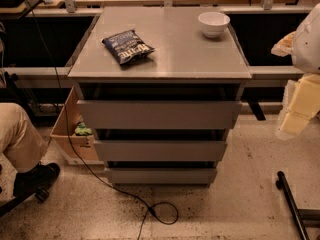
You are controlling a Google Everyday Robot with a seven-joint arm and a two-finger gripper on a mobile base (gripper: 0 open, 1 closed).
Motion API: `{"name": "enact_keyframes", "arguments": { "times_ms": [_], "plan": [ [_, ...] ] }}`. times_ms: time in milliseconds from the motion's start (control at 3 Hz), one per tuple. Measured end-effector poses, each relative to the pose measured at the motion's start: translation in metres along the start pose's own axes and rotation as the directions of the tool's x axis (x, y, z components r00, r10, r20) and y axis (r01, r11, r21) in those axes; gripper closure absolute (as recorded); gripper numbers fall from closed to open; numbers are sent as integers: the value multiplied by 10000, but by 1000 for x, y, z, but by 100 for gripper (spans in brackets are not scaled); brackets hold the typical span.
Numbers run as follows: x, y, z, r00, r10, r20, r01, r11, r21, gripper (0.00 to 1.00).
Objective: Open middle drawer
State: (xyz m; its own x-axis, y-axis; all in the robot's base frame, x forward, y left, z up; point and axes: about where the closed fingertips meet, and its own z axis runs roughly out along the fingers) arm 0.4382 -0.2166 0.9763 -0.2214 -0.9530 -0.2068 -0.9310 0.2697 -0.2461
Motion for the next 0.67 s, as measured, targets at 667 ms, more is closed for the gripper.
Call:
{"name": "enact_keyframes", "arguments": {
  "times_ms": [667],
  "plan": [
    [1, 3, 21, 9997, 68, 221, -63, 9997, -227, 0]
  ]
}}
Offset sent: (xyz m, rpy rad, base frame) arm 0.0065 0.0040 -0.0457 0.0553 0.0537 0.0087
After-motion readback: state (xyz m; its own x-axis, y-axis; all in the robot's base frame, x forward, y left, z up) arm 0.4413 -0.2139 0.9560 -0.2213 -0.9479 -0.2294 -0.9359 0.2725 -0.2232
